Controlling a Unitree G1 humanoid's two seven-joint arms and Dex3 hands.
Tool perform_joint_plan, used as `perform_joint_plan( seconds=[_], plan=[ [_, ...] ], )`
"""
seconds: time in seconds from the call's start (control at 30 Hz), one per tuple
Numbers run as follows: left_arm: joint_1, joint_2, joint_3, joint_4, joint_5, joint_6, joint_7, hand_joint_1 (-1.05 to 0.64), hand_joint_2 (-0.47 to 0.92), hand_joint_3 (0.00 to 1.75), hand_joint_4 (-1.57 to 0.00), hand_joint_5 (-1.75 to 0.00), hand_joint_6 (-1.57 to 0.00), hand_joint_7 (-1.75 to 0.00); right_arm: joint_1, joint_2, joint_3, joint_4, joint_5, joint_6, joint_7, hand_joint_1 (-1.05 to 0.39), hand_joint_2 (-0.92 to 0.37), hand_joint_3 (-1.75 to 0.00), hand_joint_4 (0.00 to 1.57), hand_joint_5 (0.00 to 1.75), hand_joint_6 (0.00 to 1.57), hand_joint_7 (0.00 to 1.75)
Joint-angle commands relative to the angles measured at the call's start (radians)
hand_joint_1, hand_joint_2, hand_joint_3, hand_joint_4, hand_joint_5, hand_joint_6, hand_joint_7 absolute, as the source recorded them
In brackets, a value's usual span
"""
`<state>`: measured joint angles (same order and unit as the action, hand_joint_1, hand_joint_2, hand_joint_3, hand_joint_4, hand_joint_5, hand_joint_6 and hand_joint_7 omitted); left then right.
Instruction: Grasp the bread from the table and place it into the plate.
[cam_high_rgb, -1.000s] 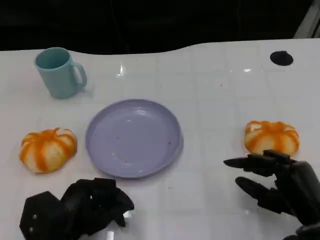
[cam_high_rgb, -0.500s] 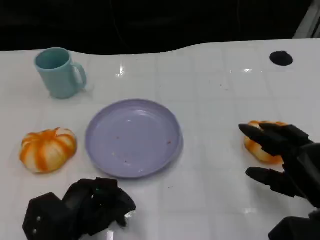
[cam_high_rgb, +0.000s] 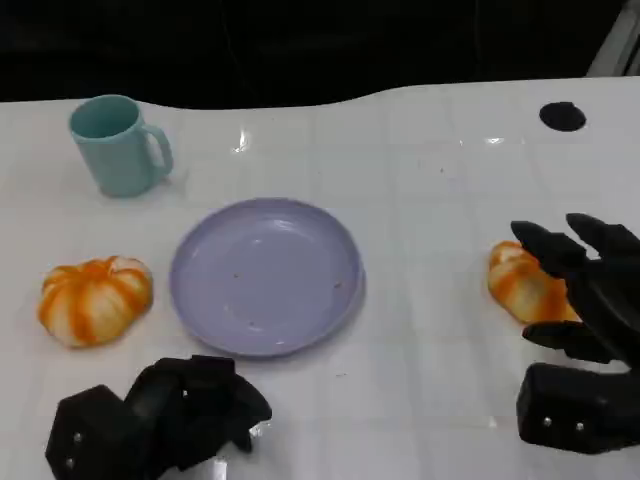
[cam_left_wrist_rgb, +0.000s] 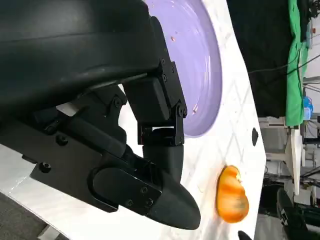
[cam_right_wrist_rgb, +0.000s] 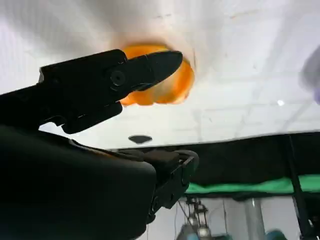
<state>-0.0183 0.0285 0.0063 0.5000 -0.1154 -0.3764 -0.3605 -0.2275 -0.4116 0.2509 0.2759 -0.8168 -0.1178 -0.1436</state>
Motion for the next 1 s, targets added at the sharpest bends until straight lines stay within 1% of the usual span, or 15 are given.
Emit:
perform_joint_plan(
  seconds=[0.03, 0.27, 0.5, 0.63, 0.8, 0.93, 1.0],
  plan=[
    [0.013, 0.009, 0.002, 0.006, 0.006, 0.011, 0.012, -1.05, 0.86, 0.0, -0.88, -1.51, -1.3, -0.77, -0.065, -0.008, 0.035, 0.037, -0.014, 0.062, 0.064, -0.53, -0.87, -0.01, 0.0, 0.19, 0.2, 0.01],
    [0.01, 0.006, 0.002, 0.011, 0.004, 0.012, 0.011, -1.05, 0.86, 0.0, -0.88, -1.51, -1.3, -0.77, -0.14, 0.014, 0.091, 0.135, -0.019, 0.092, 0.053, -0.47, -0.82, 0.0, 0.04, 0.23, 0.25, 0.02],
    [0.017, 0.003, -0.002, -0.004, 0.009, 0.021, 0.022, -1.05, 0.86, 0.0, -0.88, -1.51, -1.3, -0.77, -0.21, 0.036, 0.134, 0.212, -0.007, 0.149, 0.121, -0.39, -0.83, -0.01, 0.01, 0.22, 0.22, 0.0],
    [0.02, 0.003, -0.003, -0.005, 0.007, 0.013, 0.02, -1.05, 0.86, 0.0, -0.88, -1.51, -1.3, -0.77, -0.228, 0.038, 0.144, 0.249, -0.003, 0.159, 0.125, -0.36, -0.83, 0.0, 0.03, 0.22, 0.23, 0.01],
    [0.024, 0.004, -0.002, -0.009, -0.002, 0.011, 0.01, -1.05, 0.86, 0.0, -0.88, -1.51, -1.29, -0.77, -0.25, 0.037, 0.157, 0.322, 0.0, 0.141, 0.079, -0.36, -0.85, -0.01, 0.12, 0.21, 0.29, 0.03],
    [0.03, 0.007, -0.003, -0.022, -0.006, 0.023, 0.01, -1.05, 0.86, 0.0, -0.88, -1.52, -1.29, -0.77, -0.254, 0.029, 0.165, 0.329, 0.005, 0.142, 0.07, -0.36, -0.87, 0.0, 0.21, 0.16, 0.35, 0.02],
    [0.03, 0.008, -0.003, -0.023, -0.005, 0.024, 0.012, -1.05, 0.86, 0.0, -0.88, -1.52, -1.29, -0.77, -0.257, 0.026, 0.168, 0.335, 0.006, 0.134, 0.059, -0.36, -0.88, 0.0, 0.31, 0.15, 0.42, 0.03]
  ],
)
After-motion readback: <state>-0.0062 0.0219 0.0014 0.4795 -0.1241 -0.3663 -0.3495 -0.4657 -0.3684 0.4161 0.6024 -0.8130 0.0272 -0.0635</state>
